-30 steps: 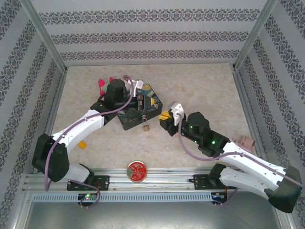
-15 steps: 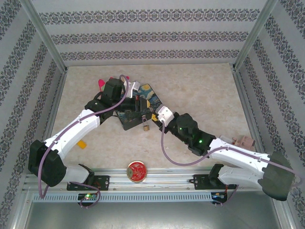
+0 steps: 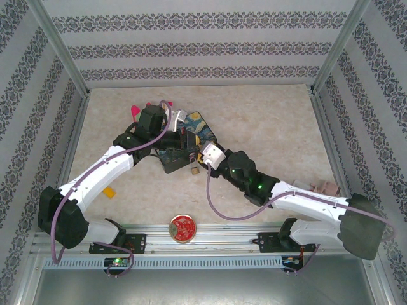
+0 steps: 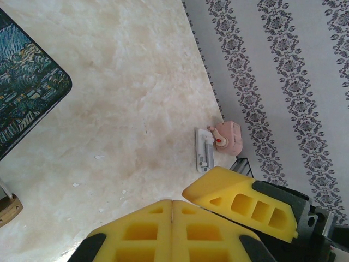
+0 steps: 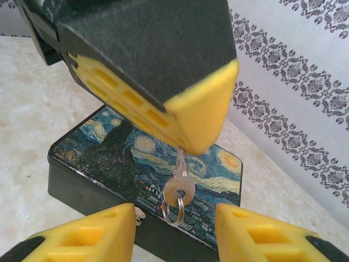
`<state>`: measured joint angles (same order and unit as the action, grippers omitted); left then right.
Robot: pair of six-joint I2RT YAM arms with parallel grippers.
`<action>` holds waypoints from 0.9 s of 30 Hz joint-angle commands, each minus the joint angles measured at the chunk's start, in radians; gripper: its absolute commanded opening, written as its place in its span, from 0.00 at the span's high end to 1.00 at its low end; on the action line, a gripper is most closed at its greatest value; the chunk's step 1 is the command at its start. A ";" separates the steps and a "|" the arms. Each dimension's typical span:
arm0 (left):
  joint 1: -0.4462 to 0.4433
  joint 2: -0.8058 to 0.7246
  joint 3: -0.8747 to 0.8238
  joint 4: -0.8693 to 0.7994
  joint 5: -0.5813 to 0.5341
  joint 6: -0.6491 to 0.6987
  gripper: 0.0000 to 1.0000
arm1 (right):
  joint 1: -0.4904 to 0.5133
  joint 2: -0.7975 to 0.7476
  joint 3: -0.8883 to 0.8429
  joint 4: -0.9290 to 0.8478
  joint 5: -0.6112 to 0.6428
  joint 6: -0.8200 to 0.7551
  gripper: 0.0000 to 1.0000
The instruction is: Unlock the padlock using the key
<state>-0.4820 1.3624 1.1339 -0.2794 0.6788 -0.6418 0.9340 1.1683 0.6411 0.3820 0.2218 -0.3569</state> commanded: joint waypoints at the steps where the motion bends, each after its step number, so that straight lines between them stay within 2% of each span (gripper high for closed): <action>1: 0.010 -0.024 0.026 -0.015 0.003 -0.017 1.00 | 0.009 0.014 0.038 0.050 0.032 -0.025 0.58; 12: 0.010 -0.030 0.023 -0.014 0.011 -0.019 1.00 | 0.009 0.072 0.069 0.069 0.029 -0.031 0.66; 24: 0.011 -0.037 0.023 -0.003 0.008 -0.027 1.00 | 0.009 0.062 0.057 0.064 0.056 -0.018 0.99; 27: 0.011 -0.039 0.020 0.012 0.008 -0.037 0.94 | 0.009 0.055 0.054 0.059 0.055 -0.007 1.00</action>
<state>-0.4820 1.3544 1.1339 -0.2810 0.6724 -0.6632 0.9386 1.2404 0.6800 0.4206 0.2535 -0.3889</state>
